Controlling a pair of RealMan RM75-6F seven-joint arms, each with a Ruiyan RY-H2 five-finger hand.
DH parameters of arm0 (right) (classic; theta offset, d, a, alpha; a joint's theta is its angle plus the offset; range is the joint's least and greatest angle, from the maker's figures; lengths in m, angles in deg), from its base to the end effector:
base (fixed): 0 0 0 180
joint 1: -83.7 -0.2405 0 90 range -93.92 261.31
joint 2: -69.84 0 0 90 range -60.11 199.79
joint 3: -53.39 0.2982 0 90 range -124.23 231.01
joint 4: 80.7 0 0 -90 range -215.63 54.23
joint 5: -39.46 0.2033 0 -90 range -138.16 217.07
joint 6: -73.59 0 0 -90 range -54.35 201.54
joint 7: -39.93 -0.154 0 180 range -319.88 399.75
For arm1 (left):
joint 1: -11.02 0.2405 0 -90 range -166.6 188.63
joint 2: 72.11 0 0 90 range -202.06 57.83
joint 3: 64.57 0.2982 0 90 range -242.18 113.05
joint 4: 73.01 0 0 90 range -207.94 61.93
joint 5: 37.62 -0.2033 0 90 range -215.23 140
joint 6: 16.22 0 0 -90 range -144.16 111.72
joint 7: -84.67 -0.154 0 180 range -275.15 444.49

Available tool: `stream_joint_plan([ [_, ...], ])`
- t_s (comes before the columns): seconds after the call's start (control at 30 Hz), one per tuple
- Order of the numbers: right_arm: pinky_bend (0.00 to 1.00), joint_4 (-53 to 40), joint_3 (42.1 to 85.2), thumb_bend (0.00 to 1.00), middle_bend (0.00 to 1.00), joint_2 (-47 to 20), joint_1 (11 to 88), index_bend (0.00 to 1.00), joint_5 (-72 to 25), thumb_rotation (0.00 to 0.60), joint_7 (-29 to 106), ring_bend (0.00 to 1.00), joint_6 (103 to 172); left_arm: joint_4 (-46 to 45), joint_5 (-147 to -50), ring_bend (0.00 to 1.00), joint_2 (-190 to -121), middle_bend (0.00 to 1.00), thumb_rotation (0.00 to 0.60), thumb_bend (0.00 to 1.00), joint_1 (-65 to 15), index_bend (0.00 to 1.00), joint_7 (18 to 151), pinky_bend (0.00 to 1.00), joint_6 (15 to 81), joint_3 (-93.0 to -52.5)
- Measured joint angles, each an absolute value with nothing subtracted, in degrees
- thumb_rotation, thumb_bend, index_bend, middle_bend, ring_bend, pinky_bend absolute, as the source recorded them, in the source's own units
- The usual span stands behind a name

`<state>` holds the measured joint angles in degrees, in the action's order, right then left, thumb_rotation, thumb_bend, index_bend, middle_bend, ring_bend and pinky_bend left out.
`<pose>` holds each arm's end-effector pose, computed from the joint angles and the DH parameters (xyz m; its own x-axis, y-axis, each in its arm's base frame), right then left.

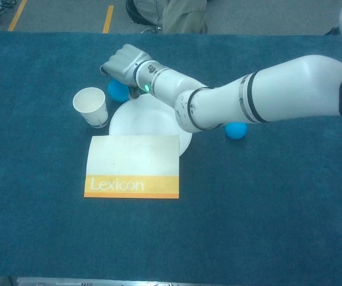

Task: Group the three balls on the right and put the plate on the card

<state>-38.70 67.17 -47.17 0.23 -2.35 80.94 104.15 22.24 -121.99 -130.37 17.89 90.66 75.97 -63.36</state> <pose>0.0423 -0.4563 -0.1719 0.8207 -0.0962 0.5632 -0.4755 -0.6616 0.5798 -0.3721 0.1052 0.2247 0.3548 0.0152 0.9348 0.9133 0.2084 -0.3500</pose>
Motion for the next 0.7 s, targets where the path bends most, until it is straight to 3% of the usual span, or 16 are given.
stream_joint_plan([
  [0.3,0.34,-46.6,68.2,0.27,0.27,-51.7,-1.3,0.23,-2.6,0.600,78.8,0.17,100.9,22.1,-122.2,0.27,-130.4,0.31,0.600,0.44,18.3,0.35,91.4,0.21,76.1,-63.3],
  [0.5,0.42,-49.7,68.7,0.27,0.33,-53.6,-1.5,0.37,-3.7,0.600,78.0,0.23,100.9,21.7,-122.3,0.27,-130.5,0.31,0.600,0.44,18.5,0.35,92.0,0.21,76.1,-63.3],
  [0.7,0.49,-50.8,69.3,0.27,0.35,-54.1,-0.9,0.39,-5.7,0.600,76.4,0.27,101.3,21.3,-122.5,0.27,-130.7,0.31,0.600,0.44,18.6,0.35,92.5,0.21,76.1,-63.4],
])
